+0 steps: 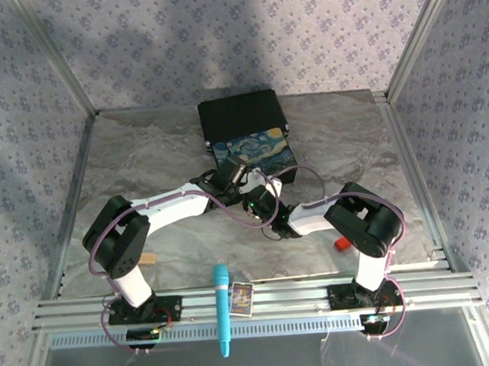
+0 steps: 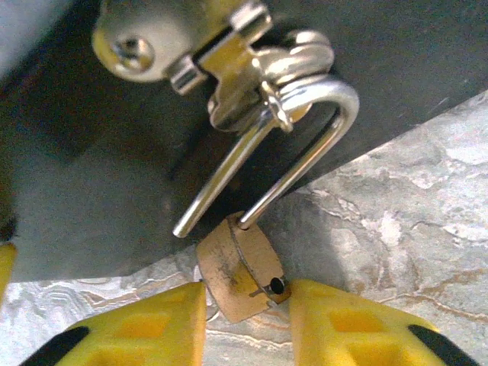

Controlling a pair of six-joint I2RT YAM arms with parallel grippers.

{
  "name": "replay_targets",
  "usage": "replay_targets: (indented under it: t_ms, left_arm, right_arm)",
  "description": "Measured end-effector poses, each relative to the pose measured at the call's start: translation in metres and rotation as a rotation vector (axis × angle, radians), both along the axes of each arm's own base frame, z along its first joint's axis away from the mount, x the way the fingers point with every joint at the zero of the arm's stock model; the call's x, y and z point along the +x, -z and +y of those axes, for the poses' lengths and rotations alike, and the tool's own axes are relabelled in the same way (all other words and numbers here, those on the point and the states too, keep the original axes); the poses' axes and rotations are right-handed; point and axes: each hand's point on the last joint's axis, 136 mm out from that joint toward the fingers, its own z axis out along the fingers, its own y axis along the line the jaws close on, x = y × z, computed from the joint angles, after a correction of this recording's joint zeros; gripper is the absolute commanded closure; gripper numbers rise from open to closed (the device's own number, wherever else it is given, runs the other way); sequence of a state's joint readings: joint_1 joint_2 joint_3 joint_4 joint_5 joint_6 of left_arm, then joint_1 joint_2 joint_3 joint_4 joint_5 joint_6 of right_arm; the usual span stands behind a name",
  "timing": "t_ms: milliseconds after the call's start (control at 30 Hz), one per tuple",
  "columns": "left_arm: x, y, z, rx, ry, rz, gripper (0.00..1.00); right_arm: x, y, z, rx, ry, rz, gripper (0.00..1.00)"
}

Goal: Unlock the padlock with the key

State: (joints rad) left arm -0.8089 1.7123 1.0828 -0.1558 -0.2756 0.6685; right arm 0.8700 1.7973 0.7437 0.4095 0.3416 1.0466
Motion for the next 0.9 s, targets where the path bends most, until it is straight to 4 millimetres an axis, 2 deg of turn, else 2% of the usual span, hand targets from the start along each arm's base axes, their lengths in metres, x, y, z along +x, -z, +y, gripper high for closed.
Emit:
replay_targets:
  t_ms: [167,367,667,900]
  left_arm:
    - [0.001,0.0,0.001,0.001,-0.004,-0.001,0.55]
    - [0.004,0.0,0.003,-0.001,-0.012,-0.003,0.55]
    - [0.004,0.001,0.003,-0.001,-0.012,-0.004,0.55]
    - [0.007,0.001,0.004,0.006,-0.024,-0.018,0.56]
  right_arm:
    - [0.005,0.001,0.0,0.014,0.021,-0.014,0.84]
    - [0.004,0.001,-0.004,0.114,-0.006,-0.075,0.97]
    - [-0.004,-0.001,-0.014,0.127,-0.066,-0.106,1.0]
    - [-0.001,-0.003,-0.013,0.237,-0.106,-0.126,1.0]
